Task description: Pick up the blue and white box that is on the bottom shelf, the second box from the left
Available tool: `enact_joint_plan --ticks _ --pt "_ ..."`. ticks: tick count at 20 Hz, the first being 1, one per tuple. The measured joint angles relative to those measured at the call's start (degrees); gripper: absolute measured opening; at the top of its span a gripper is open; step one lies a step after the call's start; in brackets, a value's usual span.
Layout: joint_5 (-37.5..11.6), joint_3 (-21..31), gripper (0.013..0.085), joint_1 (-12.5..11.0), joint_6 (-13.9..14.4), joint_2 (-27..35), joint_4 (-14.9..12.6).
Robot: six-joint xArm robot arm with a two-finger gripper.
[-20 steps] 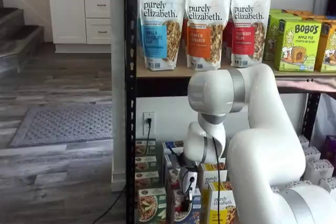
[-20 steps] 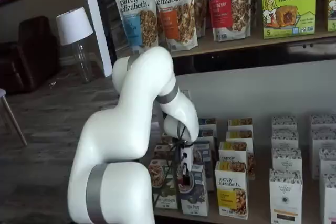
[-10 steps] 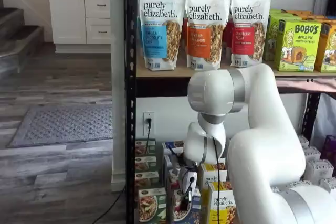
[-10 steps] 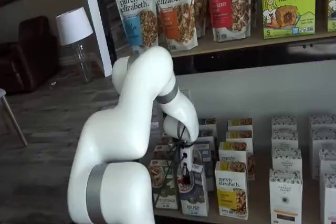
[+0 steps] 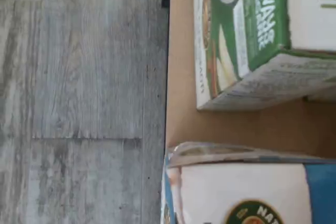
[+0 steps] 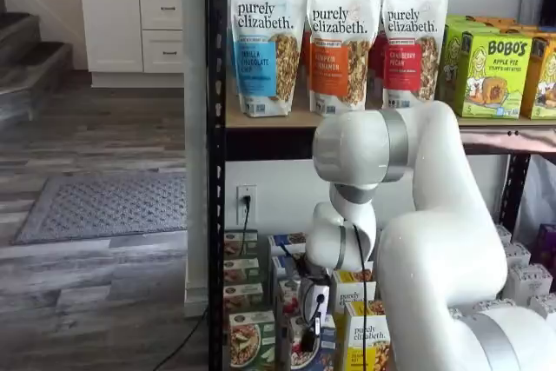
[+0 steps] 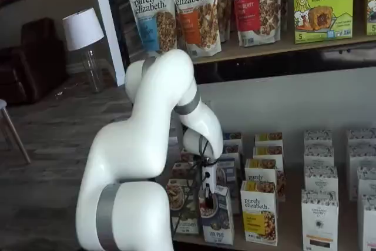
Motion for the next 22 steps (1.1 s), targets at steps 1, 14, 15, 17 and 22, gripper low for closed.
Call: enact_joint_plan --ticks 1,14,15,17,22 --pt "-0.22 0.70 0.0450 0.03 -0.37 -0.44 0.41" --pt "-5.44 12.30 0.0450 2.68 -3.19 -6.94 5.47" --pt "-5.94 13.26 0.0450 2.96 -3.23 -7.48 5.73" --pt "-7.07 15.41 0.0450 3.56 -3.29 -8.72 6.26" --pt "-8.43 19.61 0.0450 4.58 -3.20 -11.54 7.04"
